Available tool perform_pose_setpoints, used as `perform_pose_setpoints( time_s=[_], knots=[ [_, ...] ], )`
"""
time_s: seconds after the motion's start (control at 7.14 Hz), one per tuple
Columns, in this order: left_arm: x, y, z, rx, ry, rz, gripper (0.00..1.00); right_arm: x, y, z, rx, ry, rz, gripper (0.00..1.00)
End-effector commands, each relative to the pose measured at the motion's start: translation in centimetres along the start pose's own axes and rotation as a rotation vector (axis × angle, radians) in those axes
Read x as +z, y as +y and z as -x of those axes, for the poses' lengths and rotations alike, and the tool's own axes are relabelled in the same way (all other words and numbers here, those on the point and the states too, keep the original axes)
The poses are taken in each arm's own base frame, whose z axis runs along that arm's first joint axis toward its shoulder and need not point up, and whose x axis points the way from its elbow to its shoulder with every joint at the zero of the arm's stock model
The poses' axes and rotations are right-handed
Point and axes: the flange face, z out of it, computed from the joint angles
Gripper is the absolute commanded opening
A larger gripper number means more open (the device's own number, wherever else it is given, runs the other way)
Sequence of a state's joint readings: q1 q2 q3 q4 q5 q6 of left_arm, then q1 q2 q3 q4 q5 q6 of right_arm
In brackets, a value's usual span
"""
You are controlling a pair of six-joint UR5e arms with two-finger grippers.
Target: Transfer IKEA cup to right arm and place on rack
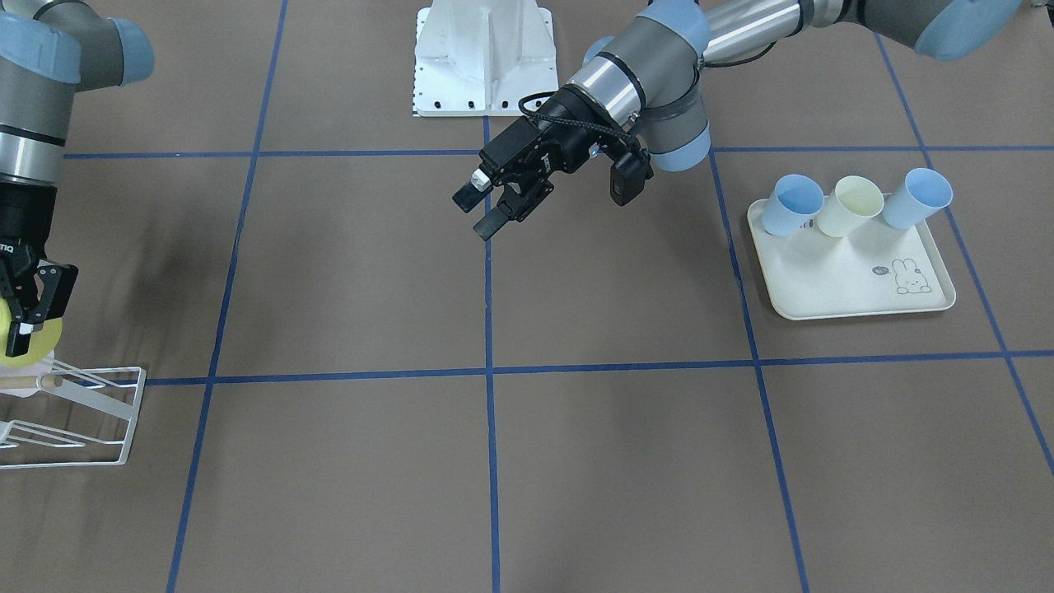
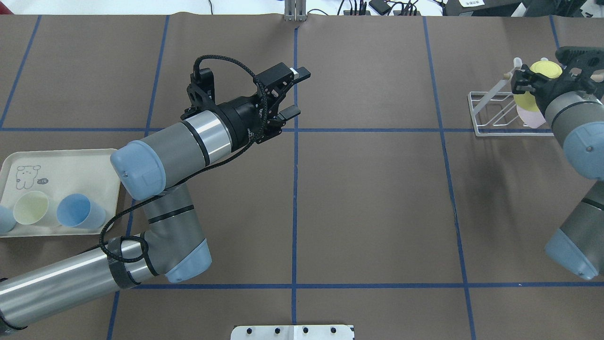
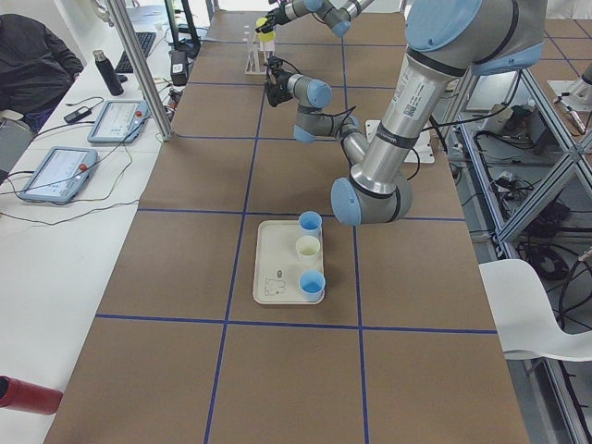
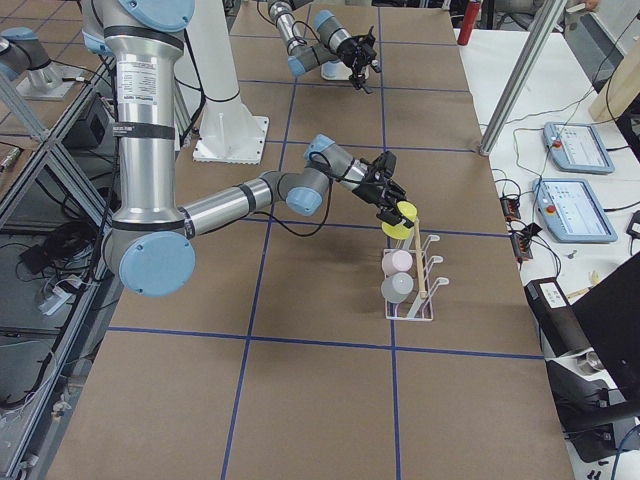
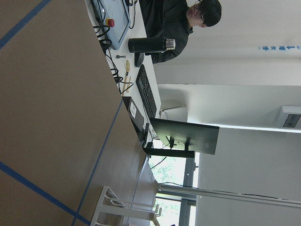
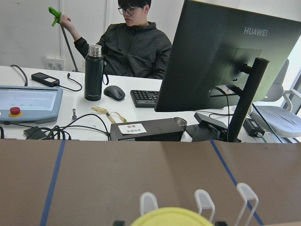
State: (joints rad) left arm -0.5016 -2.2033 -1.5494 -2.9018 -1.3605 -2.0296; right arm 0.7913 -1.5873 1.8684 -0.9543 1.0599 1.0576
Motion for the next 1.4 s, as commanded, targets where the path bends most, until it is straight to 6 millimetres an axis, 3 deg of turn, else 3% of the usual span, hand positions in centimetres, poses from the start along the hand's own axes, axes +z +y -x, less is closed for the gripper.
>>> perform_pose_setpoints(
  time_s=[0.0,0.28,0.56,0.7,0.84,1.26],
  knots=[
    [0.0,0.0,0.0,0.000,-0.001,0.002,1.00,0.8,0.9,-0.2,-0.007,0.013,0.017,0.00],
    [-0.1,0.0,0.3,0.000,-0.004,0.001,1.00,0.6,2.8,1.2,-0.027,-0.007,0.040,0.00],
    [-0.1,0.0,0.3,-0.001,-0.004,0.001,1.00,1.3,4.3,1.2,-0.050,0.002,0.060,0.00],
    [-0.1,0.0,0.3,-0.002,-0.004,0.001,1.00,1.4,4.4,1.1,-0.050,0.003,0.061,0.60],
    [-0.1,0.0,0.3,-0.002,-0.004,0.001,1.00,0.9,3.9,1.0,-0.056,-0.005,0.058,1.00],
    [-0.1,0.0,0.3,-0.002,-0.003,0.002,1.00,-0.8,2.5,2.0,-0.037,-0.056,0.067,1.00]
  ],
)
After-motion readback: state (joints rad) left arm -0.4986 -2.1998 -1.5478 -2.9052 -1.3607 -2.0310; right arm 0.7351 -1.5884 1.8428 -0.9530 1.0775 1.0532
